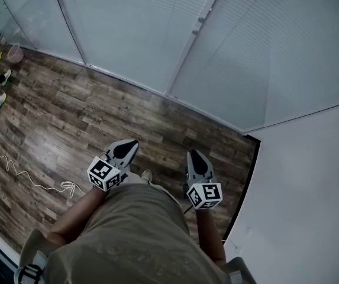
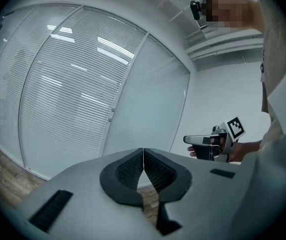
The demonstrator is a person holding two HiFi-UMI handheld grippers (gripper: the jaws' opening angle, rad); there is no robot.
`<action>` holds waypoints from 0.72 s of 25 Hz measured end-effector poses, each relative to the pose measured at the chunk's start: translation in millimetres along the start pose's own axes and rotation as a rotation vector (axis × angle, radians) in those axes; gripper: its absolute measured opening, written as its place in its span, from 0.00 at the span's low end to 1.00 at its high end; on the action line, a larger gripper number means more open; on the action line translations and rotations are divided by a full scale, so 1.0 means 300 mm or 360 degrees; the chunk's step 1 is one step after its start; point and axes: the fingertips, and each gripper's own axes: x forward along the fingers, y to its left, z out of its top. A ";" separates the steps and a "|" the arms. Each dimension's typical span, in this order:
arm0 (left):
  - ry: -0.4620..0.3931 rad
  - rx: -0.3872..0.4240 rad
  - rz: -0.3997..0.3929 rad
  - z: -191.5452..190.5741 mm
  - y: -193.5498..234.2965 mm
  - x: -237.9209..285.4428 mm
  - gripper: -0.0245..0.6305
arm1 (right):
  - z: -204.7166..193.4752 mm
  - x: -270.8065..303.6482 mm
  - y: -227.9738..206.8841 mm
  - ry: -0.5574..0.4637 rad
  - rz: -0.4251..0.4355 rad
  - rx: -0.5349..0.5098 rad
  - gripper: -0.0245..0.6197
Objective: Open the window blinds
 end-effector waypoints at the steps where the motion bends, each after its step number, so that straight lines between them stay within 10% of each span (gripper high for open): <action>1: 0.0003 -0.0008 0.0020 -0.013 -0.004 -0.006 0.06 | -0.007 -0.004 -0.002 0.0002 0.0012 0.0000 0.11; 18: 0.0003 -0.0033 0.0133 -0.034 0.047 -0.032 0.06 | -0.023 0.055 0.001 0.0006 0.0067 0.0029 0.11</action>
